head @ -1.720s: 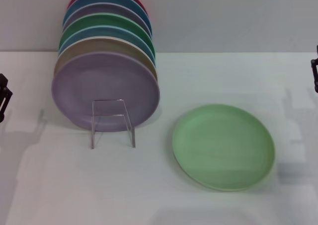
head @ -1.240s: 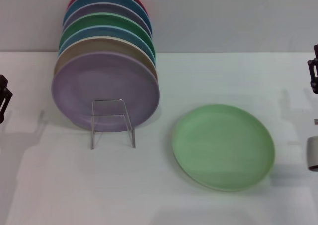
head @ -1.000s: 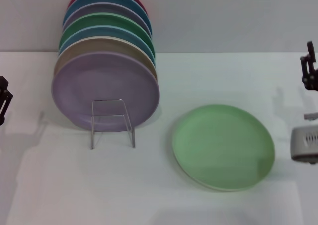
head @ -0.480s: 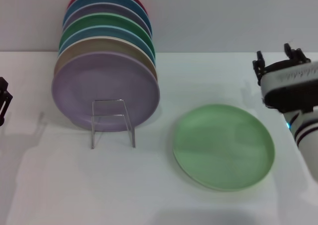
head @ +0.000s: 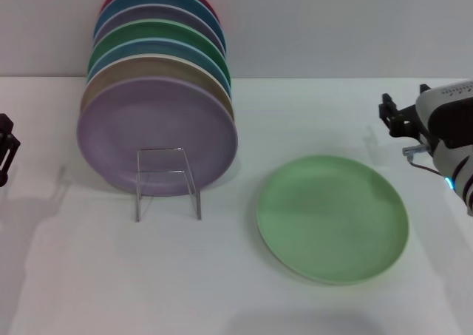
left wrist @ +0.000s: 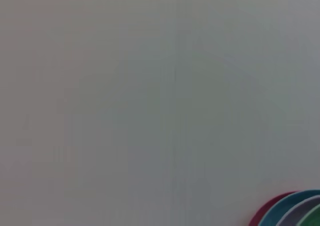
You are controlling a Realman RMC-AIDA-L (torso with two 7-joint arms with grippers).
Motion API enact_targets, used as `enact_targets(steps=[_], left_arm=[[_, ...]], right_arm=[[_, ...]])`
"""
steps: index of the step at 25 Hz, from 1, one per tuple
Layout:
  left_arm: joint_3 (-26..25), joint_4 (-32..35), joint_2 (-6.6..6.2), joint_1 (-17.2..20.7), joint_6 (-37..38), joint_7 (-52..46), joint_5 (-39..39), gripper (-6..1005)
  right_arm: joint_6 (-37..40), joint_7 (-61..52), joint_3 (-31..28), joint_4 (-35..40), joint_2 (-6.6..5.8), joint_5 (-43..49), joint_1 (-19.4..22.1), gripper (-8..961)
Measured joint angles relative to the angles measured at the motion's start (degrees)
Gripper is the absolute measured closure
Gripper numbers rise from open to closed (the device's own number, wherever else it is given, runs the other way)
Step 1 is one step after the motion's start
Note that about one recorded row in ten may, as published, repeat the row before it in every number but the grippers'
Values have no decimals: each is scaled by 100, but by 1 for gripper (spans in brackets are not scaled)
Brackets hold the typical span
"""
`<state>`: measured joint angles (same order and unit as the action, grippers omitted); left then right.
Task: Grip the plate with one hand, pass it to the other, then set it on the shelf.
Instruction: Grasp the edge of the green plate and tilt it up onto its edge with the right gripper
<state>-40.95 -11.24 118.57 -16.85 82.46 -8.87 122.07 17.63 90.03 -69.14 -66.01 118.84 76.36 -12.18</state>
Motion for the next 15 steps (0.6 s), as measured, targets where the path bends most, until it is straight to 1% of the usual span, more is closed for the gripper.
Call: enact_targets(steps=[3, 5, 6, 7, 8, 10, 11, 12, 13, 15], left_arm=[[9, 2, 14, -34, -30, 205, 1, 162], [15, -10, 16, -41, -39, 230, 1, 162], [15, -12, 16, -43, -40, 230, 1, 162], [16, -14, 16, -46, -42, 231, 1, 162], [16, -14, 16, -46, -42, 231, 1, 162], [1, -18, 10, -48, -44, 230, 0, 162], [-2, -19, 10, -48, -45, 231, 0, 162], [-5, -22, 9, -48, -45, 231, 1, 162], [-6, -23, 9, -49, -46, 232, 1, 162], [-11, -18, 8, -55, -46, 232, -1, 162]], right_arm=[[229, 1, 24, 139, 18, 185, -78, 351], [565, 1, 109, 212, 29, 294, -149, 351], [829, 1, 190, 233, 33, 330, -182, 351], [1513, 16, 432, 250, 37, 446, -238, 351], [1513, 16, 432, 250, 37, 446, -238, 351], [2191, 3, 699, 261, 40, 698, -267, 351], [2564, -94, 863, 292, 41, 919, -273, 351], [3232, -478, 1188, 440, 42, 1434, -285, 351], [3232, -478, 1188, 440, 42, 1434, -285, 351], [3714, -1245, 1457, 698, 38, 2121, -301, 351]])
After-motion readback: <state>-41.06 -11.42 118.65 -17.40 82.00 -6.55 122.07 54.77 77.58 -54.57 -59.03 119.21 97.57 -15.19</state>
